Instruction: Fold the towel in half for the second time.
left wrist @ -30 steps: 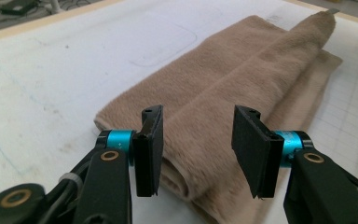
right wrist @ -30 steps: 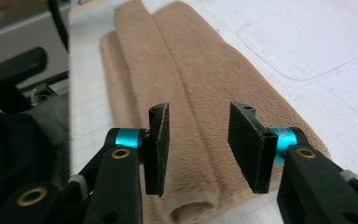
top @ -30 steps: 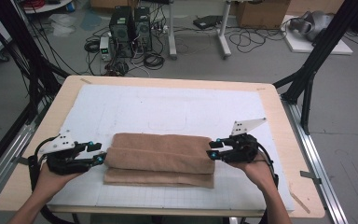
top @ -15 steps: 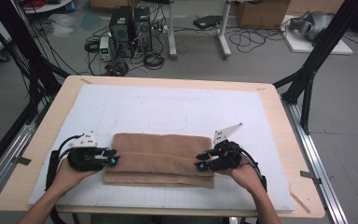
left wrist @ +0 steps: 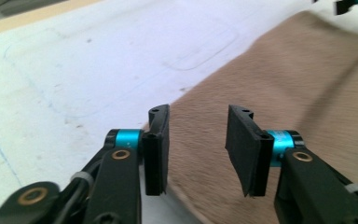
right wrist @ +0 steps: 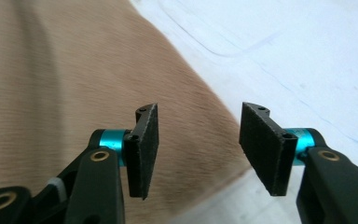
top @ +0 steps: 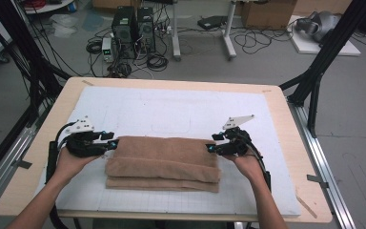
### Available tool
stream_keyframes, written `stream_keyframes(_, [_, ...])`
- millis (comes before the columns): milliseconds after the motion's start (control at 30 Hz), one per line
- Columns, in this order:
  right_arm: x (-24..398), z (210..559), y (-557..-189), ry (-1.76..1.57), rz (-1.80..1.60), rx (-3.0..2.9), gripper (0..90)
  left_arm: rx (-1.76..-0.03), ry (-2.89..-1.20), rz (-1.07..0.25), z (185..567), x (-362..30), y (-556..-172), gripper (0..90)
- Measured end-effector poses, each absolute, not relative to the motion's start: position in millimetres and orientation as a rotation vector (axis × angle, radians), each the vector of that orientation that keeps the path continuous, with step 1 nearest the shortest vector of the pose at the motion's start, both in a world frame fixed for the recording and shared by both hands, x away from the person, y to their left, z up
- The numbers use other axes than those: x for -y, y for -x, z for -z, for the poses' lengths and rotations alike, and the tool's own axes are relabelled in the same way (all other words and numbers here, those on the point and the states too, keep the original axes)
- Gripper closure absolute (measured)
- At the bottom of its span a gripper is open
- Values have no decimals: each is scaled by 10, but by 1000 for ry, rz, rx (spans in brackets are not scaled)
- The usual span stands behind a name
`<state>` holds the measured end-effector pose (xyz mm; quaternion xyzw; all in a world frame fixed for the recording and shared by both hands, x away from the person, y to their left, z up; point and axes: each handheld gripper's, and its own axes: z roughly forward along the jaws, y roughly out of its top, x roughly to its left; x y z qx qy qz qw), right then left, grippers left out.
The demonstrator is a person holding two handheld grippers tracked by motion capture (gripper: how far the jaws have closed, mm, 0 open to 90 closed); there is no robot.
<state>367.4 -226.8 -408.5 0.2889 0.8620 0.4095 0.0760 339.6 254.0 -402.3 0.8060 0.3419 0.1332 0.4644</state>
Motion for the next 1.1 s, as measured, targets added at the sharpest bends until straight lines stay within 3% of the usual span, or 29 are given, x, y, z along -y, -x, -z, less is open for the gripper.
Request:
stream_keyframes(100, [2275, 4186, -3755, -920, -1209, -2597, 394, -907, -2026, -328, 4166, -2491, -3535, 511])
stream_keyframes(233, [2243, 4280, -3794, -927, -1172, -2649, 384, -973, -2080, -351, 4307, -2460, -3642, 416])
stream_keyframes(300, [2216, 4301, -3803, -915, -1160, -2653, 390, -993, -2097, -288, 4385, -2445, -3686, 414])
stream_keyframes(367, [2199, 4334, -3816, -921, -1154, -2666, 426, -980, -2087, -221, 4423, -2452, -3704, 491])
stream_keyframes(433, [2200, 4347, -3824, -923, -1161, -2670, 531, -976, -2078, -195, 4415, -2460, -3703, 579])
stream_keyframes(500, [2217, 4329, -3834, -886, -1182, -2687, 707, -950, -2096, -216, 4389, -2452, -3682, 669])
stream_keyframes(600, [2188, 4267, -3816, -815, -1153, -2683, 789, -924, -2096, -300, 4321, -2417, -3640, 778])
stream_keyframes(767, [2219, 4091, -3910, -842, -1162, -2593, 797, -948, -1970, -424, 4154, -2401, -3712, 804])
stream_keyframes(933, [2207, 3844, -4249, -857, -1118, -2535, 793, -989, -1902, -489, 3971, -2323, -4072, 805])
stream_keyframes(1000, [2228, 3797, -4442, -926, -1111, -2466, 729, -1027, -1900, -554, 3956, -2293, -4262, 723])
stream_keyframes(1100, [2252, 3798, -4606, -1013, -1084, -2422, 618, -1102, -1876, -519, 3972, -2356, -4391, 611])
